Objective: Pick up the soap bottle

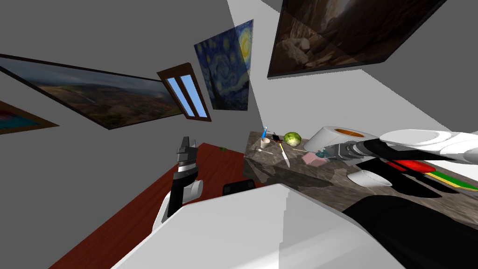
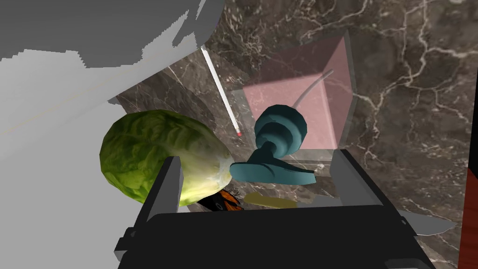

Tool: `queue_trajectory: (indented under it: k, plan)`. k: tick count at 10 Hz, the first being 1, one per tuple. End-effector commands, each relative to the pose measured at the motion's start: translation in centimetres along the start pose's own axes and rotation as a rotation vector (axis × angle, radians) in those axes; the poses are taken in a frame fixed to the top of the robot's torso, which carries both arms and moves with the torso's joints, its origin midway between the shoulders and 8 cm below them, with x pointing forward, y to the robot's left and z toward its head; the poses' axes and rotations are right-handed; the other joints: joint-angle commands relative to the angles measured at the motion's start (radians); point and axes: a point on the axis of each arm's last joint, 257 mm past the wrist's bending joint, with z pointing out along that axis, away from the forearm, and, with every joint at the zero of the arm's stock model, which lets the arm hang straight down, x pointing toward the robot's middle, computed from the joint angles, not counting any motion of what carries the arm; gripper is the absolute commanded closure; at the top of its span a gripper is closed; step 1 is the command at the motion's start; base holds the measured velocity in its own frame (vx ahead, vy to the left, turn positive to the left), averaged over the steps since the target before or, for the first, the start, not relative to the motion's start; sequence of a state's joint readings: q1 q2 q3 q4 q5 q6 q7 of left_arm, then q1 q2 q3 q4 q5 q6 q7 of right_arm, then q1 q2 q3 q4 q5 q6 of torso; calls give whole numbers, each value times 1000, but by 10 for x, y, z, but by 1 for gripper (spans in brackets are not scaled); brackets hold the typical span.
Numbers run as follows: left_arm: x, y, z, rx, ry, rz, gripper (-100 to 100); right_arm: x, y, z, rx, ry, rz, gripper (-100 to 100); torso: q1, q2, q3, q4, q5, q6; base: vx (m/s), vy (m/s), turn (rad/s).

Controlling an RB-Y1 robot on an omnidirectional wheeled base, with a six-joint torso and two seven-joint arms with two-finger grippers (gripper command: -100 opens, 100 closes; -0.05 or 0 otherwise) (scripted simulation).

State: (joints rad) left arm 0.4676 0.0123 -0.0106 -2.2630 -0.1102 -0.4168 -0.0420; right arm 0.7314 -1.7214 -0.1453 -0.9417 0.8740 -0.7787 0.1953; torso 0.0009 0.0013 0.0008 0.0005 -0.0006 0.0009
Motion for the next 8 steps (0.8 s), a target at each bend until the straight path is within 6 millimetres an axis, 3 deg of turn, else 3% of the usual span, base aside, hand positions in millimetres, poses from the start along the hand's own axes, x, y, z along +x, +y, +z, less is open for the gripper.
queue_trajectory:
  k: [1, 4, 6, 7, 8]
  plan:
    - [0, 0, 0, 0, 0, 0, 0, 17, 6, 0, -1, 9, 17, -100, 0, 0, 0, 0, 0, 0, 5, 16, 130]
    - [0, 0, 0, 0, 0, 0, 0, 45, 21, 3, -9, 24, 59, -100, 0, 0, 0, 0, 0, 0, 5, 19, 110]
    - [0, 0, 0, 0, 0, 0, 0, 55, 28, 5, -16, 34, 69, -100, 0, 0, 0, 0, 0, 1, 3, 9, 67]
    - [0, 0, 0, 0, 0, 0, 0, 50, 24, 2, -12, 30, 63, -100, 0, 0, 0, 0, 0, 0, 1, 4, 18]
    - [0, 0, 0, 0, 0, 0, 0, 51, 24, 2, -13, 31, 64, 100, 0, 0, 0, 0, 0, 1, 0, 0, 0]
